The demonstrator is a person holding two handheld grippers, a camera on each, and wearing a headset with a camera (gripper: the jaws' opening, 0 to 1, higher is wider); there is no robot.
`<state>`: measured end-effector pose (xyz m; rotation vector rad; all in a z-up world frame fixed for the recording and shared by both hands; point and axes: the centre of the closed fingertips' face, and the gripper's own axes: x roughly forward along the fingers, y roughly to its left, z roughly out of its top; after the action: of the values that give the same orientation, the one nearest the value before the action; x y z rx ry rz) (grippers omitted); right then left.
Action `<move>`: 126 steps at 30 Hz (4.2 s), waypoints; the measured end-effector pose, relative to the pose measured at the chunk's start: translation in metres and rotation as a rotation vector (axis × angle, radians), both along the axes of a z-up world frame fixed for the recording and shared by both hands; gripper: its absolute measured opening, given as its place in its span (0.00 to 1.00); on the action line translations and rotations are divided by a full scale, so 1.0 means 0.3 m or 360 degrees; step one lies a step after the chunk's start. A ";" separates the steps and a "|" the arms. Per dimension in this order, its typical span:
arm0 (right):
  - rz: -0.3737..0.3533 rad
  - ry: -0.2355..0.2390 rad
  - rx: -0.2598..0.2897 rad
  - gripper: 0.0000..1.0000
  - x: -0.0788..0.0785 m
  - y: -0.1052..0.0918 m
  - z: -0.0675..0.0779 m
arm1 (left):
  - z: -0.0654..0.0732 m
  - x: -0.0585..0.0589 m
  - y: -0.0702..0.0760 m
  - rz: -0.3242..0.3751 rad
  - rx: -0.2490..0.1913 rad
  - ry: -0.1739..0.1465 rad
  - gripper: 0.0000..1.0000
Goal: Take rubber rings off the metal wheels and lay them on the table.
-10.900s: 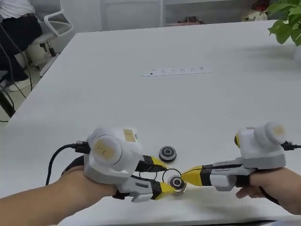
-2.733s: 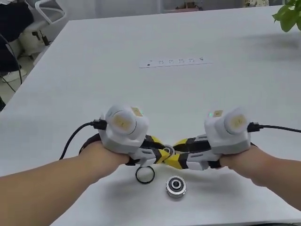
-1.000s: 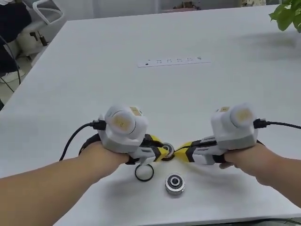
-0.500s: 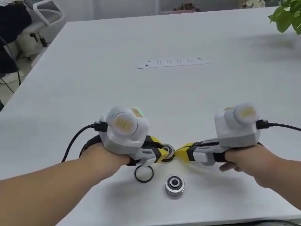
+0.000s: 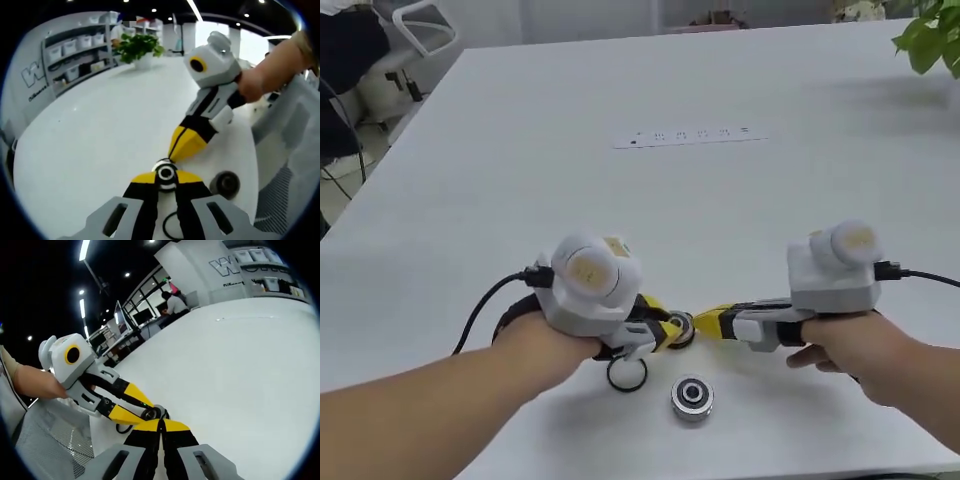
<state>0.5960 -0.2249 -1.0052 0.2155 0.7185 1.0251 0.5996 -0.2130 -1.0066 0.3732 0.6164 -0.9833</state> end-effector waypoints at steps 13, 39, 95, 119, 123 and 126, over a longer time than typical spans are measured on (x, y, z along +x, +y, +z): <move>0.0020 0.0019 0.0030 0.00 -0.015 0.018 0.016 | 0.000 -0.001 -0.002 0.0015 0.0005 -0.0012 0.12; 0.0056 0.0042 0.0105 0.00 -0.019 0.042 0.032 | 0.001 -0.004 -0.009 0.0015 -0.0014 -0.0021 0.13; 0.0042 -0.0008 0.0057 0.00 -0.038 0.050 0.110 | 0.162 -0.119 0.097 -0.0055 -0.0084 -0.0077 0.27; 0.0139 0.0118 0.0069 0.00 -0.108 0.111 0.125 | 0.224 -0.238 0.229 0.0007 -0.0139 -0.0031 0.49; 0.0158 0.0141 0.0061 0.00 -0.121 0.125 0.121 | 0.226 -0.267 0.239 -0.0009 -0.0130 -0.0037 0.54; 0.0170 0.0161 0.0055 0.00 -0.132 0.134 0.117 | 0.217 -0.279 0.252 -0.0006 -0.0119 -0.0024 0.56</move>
<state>0.5564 -0.1848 -0.9700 0.2628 0.8113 1.1350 0.5157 -0.1374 -0.9414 0.3155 0.5642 -1.0031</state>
